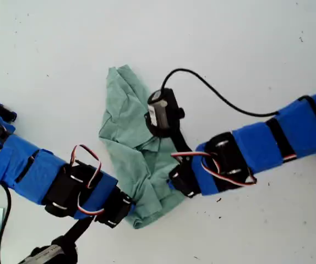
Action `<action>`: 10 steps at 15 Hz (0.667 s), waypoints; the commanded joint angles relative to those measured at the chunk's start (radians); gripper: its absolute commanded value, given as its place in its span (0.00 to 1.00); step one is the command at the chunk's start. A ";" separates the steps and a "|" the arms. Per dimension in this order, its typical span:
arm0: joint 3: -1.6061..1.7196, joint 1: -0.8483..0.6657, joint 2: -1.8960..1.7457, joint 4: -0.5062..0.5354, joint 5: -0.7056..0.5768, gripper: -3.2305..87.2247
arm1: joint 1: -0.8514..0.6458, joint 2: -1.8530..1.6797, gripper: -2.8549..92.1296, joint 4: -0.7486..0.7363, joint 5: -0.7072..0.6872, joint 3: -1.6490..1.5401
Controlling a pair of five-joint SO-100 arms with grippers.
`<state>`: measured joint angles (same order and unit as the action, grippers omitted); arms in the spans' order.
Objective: Fold t shirt
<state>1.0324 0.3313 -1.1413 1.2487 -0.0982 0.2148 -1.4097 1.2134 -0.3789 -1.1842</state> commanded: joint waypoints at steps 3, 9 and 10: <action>0.098 -0.253 -0.236 0.043 -0.097 0.03 | -0.298 -0.112 0.05 -0.066 -0.229 0.038; 0.541 -0.601 -0.627 -0.044 -0.218 0.04 | -0.552 -0.137 0.05 -0.204 -0.379 0.005; 0.634 -0.629 -0.744 -0.077 -0.224 0.19 | -0.581 -0.133 0.18 -0.229 -0.380 0.009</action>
<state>1.5846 -0.2485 -1.6920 1.2226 -0.3053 -0.3313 -1.4588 1.0416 -0.7363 -1.1919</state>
